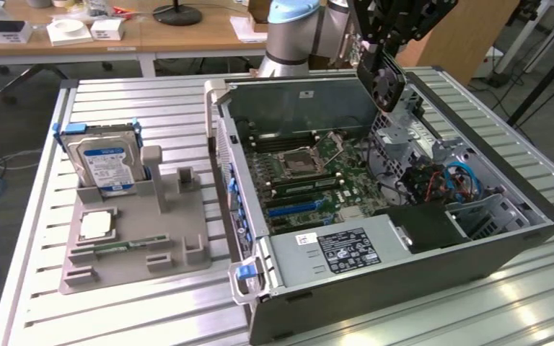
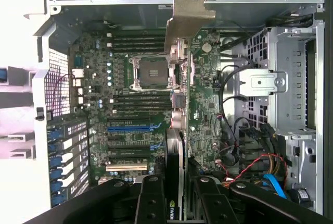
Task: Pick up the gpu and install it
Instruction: 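Pick up the gpu and move the gpu toward the slot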
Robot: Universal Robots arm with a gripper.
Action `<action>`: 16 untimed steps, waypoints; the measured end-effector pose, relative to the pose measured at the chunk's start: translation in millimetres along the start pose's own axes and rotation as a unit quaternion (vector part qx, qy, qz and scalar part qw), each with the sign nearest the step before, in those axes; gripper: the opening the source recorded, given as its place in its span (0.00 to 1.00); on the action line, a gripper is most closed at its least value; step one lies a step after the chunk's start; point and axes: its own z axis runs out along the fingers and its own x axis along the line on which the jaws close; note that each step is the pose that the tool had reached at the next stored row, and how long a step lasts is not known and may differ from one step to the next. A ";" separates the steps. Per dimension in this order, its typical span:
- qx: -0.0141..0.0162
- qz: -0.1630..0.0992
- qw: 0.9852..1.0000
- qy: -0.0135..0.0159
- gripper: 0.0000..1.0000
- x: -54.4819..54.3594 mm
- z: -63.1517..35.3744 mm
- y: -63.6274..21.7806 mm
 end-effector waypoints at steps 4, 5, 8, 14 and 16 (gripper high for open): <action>0.000 -0.001 1.000 0.000 0.26 0.0 0.0 0.0; 0.000 -0.003 1.000 0.000 0.26 0.0 0.0 0.0; 0.000 -0.015 1.000 0.001 0.26 0.0 0.0 0.0; -0.001 -0.064 0.998 0.002 0.26 0.0 0.1 0.0; -0.001 -0.083 0.997 0.003 0.26 0.0 0.1 0.0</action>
